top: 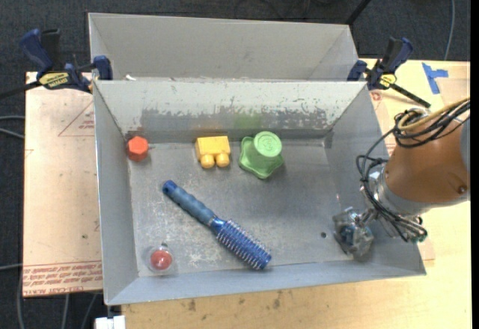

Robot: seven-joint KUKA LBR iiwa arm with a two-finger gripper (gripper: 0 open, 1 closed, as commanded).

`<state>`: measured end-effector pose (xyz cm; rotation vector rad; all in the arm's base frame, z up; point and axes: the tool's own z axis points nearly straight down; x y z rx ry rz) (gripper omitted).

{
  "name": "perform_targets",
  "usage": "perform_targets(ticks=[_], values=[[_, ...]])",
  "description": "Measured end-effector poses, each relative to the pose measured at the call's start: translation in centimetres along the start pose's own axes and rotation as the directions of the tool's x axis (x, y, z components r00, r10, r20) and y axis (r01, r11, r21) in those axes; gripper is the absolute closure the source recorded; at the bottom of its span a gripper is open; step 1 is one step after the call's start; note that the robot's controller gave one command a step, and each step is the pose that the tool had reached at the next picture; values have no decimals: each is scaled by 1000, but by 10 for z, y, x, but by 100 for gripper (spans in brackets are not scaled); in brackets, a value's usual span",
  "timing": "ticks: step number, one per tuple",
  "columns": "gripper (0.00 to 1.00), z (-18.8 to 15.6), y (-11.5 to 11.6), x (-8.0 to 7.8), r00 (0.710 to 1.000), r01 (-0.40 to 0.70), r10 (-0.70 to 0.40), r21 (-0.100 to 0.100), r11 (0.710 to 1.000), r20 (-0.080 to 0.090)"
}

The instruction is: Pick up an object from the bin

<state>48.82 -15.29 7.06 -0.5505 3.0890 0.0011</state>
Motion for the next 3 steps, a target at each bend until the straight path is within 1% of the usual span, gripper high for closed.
perform_targets(ticks=[1, 2, 3], values=[[100, -127, 26, -16, 854, 520, -520, 3, 854, 2], [100, -125, 26, -15, 855, 518, -518, -2, 855, 0], [100, -170, 16, -22, 864, 504, -504, 4, 864, 1]])
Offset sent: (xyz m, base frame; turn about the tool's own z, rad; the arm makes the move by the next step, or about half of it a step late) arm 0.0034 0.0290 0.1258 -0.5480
